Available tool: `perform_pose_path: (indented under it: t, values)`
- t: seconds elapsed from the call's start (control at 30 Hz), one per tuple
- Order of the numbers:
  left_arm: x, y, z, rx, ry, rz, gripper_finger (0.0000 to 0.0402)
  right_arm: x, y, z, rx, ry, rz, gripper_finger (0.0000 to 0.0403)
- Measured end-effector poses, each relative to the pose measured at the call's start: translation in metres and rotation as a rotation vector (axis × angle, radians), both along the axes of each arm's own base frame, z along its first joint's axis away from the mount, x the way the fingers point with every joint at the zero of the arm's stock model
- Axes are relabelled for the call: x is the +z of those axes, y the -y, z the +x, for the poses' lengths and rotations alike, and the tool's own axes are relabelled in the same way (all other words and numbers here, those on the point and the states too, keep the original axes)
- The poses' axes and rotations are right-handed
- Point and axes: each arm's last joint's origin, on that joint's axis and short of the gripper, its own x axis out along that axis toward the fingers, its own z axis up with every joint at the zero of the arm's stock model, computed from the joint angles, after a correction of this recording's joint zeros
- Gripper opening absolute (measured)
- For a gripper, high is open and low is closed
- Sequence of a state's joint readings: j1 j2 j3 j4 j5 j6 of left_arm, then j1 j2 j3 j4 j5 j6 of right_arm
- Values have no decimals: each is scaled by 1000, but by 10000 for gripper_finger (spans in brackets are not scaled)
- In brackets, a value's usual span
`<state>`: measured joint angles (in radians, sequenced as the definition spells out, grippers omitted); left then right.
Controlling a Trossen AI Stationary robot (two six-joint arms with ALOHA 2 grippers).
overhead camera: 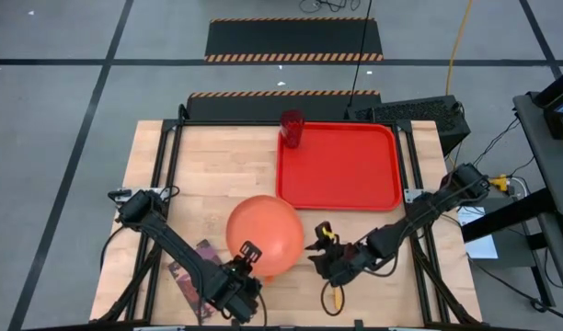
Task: Pick and place plate/cup/fork/spoon on tray
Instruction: Put the orange plate on the center of the red tray
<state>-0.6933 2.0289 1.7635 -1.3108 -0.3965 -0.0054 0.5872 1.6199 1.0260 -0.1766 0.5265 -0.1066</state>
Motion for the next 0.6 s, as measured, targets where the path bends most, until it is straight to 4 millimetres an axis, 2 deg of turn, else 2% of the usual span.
perform_pose_path:
  t: [0.13, 0.27, 0.43, 0.6]
  values:
    - [4, -1, 3, -58, -19, -6, 8, 0, -2, -1, 22, 5, -48, 168]
    - [5, -5, 6, -72, -38, -14, 12, -4, -1, 1, 44, -14, -55, 177]
    - [5, -10, 10, -84, -47, -10, 11, -18, -5, 7, 91, -33, -112, 161]
    - [5, -10, 10, -83, -48, -10, 11, -24, -7, 12, 93, -6, -179, 125]
